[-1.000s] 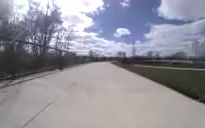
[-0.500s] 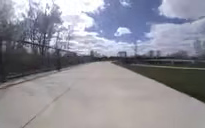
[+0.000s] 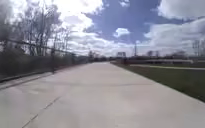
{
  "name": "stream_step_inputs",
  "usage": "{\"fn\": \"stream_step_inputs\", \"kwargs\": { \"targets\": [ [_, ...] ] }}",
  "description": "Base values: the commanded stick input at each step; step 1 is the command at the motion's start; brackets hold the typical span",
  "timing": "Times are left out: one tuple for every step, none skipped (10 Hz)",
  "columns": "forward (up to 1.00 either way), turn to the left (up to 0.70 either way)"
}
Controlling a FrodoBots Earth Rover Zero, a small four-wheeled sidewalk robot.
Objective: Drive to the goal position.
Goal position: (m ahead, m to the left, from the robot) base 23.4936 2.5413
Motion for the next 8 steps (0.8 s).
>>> {"fn": "stream_step_inputs", "kwargs": {
  "targets": [
    [1.0,0.0],
    [1.0,0.0],
    [1.0,0.0],
    [1.0,0.0],
    [1.0,0.0],
    [1.0,-0.13],
    [1.0,-0.17],
    [1.0,0.0]
  ]
}}
